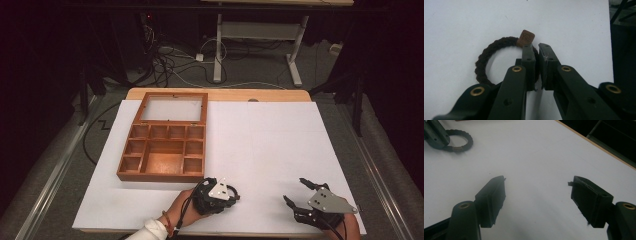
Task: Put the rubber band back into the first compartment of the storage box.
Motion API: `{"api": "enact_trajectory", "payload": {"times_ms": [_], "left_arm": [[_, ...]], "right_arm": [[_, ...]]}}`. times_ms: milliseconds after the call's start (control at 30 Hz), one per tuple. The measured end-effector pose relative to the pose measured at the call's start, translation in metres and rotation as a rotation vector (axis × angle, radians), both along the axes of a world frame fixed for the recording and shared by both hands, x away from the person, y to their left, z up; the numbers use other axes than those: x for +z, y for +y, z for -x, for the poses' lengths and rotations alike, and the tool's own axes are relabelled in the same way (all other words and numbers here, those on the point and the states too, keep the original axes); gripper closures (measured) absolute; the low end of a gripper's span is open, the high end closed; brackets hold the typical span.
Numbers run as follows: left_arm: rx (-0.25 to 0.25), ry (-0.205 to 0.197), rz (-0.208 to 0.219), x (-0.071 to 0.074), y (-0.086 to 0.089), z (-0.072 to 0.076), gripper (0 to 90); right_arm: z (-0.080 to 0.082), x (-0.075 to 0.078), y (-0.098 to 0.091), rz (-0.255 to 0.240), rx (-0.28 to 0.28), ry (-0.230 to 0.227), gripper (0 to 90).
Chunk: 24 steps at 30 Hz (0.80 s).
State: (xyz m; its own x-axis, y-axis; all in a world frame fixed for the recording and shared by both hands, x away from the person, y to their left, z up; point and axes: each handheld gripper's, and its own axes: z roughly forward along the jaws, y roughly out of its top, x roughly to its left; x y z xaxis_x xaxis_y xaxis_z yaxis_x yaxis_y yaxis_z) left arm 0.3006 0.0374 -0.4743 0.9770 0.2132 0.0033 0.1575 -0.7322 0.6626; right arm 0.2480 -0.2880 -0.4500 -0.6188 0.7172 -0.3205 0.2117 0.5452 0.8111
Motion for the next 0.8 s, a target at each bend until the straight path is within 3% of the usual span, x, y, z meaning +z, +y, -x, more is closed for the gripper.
{"api": "enact_trajectory", "payload": {"times_ms": [200,367,800], "left_arm": [[-0.013,-0.031,0.04,0.011,0.01,0.003,81.8],[0.01,-0.051,0.09,0.027,0.026,0.003,81.8],[0.068,-0.123,0.139,0.052,0.06,-0.001,81.8]], "right_arm": [[0.001,0.001,-0.001,-0.007,0.0,-0.003,28.4],[0.0,0.001,-0.002,-0.009,-0.004,-0.003,28.4],[0.001,0.002,-0.002,-0.011,-0.003,-0.007,28.4]]}}
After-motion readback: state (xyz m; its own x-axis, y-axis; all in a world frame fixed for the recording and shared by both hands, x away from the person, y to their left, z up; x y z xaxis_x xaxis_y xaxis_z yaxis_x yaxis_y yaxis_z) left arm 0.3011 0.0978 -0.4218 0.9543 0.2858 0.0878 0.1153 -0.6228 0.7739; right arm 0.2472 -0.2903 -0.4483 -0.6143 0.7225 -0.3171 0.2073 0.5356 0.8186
